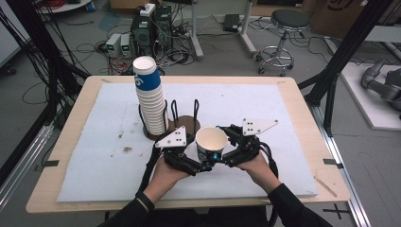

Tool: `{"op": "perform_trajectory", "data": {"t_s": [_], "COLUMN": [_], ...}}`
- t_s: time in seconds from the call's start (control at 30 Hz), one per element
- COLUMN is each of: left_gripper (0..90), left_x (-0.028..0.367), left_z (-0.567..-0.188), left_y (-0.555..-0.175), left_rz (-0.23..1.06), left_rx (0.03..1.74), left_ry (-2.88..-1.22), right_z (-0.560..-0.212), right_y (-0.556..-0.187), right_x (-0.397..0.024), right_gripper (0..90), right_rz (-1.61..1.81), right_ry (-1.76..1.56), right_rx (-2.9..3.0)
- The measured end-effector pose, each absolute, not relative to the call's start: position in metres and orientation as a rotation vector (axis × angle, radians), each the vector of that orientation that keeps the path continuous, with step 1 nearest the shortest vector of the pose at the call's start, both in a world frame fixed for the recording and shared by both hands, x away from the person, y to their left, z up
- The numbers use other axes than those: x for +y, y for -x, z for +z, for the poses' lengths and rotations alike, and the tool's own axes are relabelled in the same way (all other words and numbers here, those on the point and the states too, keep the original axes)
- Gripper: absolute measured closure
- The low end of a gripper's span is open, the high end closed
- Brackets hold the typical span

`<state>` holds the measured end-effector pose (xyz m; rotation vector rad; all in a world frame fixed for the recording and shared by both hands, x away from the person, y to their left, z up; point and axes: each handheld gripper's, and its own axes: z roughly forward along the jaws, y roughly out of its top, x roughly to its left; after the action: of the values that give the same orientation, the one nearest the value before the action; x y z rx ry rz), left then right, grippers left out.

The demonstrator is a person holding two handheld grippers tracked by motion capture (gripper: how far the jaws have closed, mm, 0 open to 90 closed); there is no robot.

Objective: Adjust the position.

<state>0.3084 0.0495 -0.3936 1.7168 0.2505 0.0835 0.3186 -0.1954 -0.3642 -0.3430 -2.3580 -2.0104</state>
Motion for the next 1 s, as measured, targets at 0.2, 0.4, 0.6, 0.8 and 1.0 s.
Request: {"op": "perform_trajectory", "data": {"t_s": [0.2, 0.4, 0.6, 0.8, 1.0], "left_gripper": [13.9, 13.7, 13.7, 13.7, 13.7], "left_x": [0.061, 0.075, 0.093, 0.112, 0.126], "left_z": [-0.388, -0.382, -0.378, -0.378, -0.382], "left_y": [-0.310, -0.311, -0.308, -0.306, -0.307], "left_rz": [0.128, 0.177, 0.230, 0.264, 0.297], "left_rx": [0.270, 0.292, 0.311, 0.320, 0.333], "left_ry": [-1.717, -1.715, -1.717, -1.695, -1.686], "right_z": [-0.363, -0.362, -0.362, -0.363, -0.364], "right_y": [-0.321, -0.324, -0.326, -0.326, -0.331], "right_x": [-0.205, -0.215, -0.222, -0.225, -0.225], "right_gripper": [20.7, 20.8, 20.8, 20.7, 20.7], "right_rz": [-2.034, -2.052, -2.057, -2.057, -2.057], "right_ry": [0.383, 0.434, 0.461, 0.480, 0.513], "right_rx": [-2.372, -2.395, -2.411, -2.428, -2.430]}}
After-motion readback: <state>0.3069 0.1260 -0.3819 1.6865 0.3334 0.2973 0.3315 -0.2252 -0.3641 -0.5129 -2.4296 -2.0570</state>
